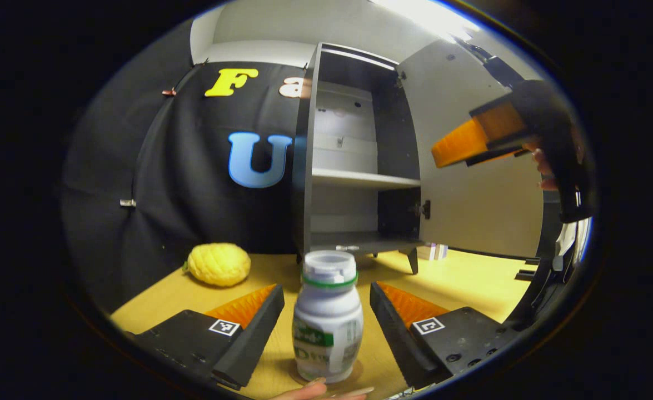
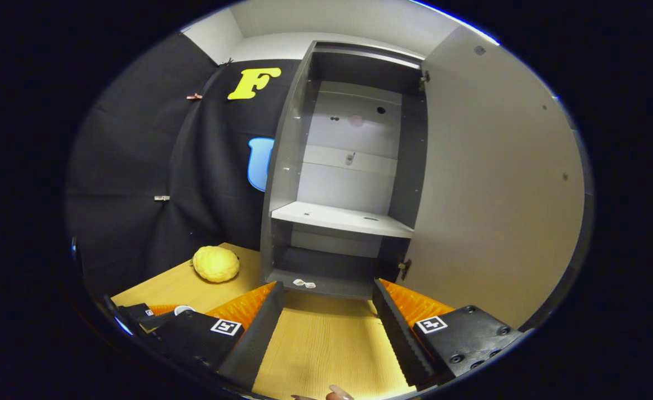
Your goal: Open the cabinet door with the right hand, grasp the bottle in the cabinet with the left hand and place it on the coaster, then close the cabinet door with the right hand.
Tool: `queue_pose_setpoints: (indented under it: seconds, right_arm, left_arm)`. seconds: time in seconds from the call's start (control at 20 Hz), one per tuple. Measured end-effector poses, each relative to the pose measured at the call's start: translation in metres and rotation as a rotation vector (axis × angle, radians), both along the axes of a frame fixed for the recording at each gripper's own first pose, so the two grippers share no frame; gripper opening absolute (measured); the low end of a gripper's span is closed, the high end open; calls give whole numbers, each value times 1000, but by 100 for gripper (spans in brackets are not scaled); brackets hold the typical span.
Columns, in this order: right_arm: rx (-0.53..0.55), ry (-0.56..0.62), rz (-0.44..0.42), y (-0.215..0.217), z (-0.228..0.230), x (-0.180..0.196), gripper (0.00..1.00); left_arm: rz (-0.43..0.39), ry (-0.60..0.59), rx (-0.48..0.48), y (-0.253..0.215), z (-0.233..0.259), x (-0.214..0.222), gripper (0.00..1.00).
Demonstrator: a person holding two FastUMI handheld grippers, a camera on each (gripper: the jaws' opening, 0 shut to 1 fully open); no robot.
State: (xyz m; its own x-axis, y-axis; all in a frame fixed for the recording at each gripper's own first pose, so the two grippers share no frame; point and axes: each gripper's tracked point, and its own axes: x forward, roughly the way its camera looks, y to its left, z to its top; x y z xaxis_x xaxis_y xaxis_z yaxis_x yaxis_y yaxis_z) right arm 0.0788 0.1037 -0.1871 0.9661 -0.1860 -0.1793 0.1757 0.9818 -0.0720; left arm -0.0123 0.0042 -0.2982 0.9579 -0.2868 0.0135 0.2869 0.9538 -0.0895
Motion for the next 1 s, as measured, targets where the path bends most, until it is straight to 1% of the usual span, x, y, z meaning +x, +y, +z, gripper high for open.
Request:
queue_pose_setpoints:
  seconds: [0.1, 0.2, 0.25, 0.35, 0.4, 0.45, 0.5, 0.55, 0.6, 0.65, 0.75, 0.8, 0.85, 0.95, 1.0]
  right_arm:
    - [33, 2, -23, -7, 16, -13, 98]
    - [74, -9, -16, -10, 35, -24, 98]
    - [115, -6, -1, -8, 42, -30, 98]
    - [199, -10, 15, -10, 61, -46, 98]
    - [211, -26, 7, -19, 75, -53, 98]
    - [181, -39, -16, -35, 84, -61, 94]
    - [124, -47, -44, -53, 90, -71, 98]
    - [68, -53, -64, -68, 97, -82, 98]
    - [32, -50, -69, -76, 106, -95, 100]
    - [25, -49, -58, -79, 114, -108, 94]
    - [20, -57, -33, -84, 132, -133, 100]
    - [-4, -61, -50, -100, 139, -146, 94]
    - [-32, -65, -74, -116, 145, -155, 96]
    - [-85, -94, -141, -154, 157, -173, 100]
    - [-97, -115, -171, -174, 163, -178, 97]
  left_arm:
    - [-11, -34, 29, 0, 37, 4, 97]
    - [-66, -71, 32, -12, 81, -3, 97]
    - [-94, -89, 34, -19, 107, -10, 97]
    - [-134, -95, 19, -29, 144, -22, 97]
    - [-162, -93, 4, -38, 160, -30, 96]
    - [-185, -97, -12, -46, 178, -36, 96]
    - [-210, -102, -21, -53, 194, -40, 96]
    - [-236, -104, -22, -61, 208, -42, 96]
    - [-262, -104, -20, -71, 217, -44, 95]
    - [-289, -101, -16, -81, 226, -45, 95]
    - [-336, -93, -9, -101, 239, -46, 96]
    - [-365, -84, -9, -113, 244, -48, 96]
    - [-392, -67, -12, -124, 247, -50, 96]
    - [-421, -27, -31, -140, 250, -57, 96]
    - [-424, -11, -42, -149, 251, -57, 96]
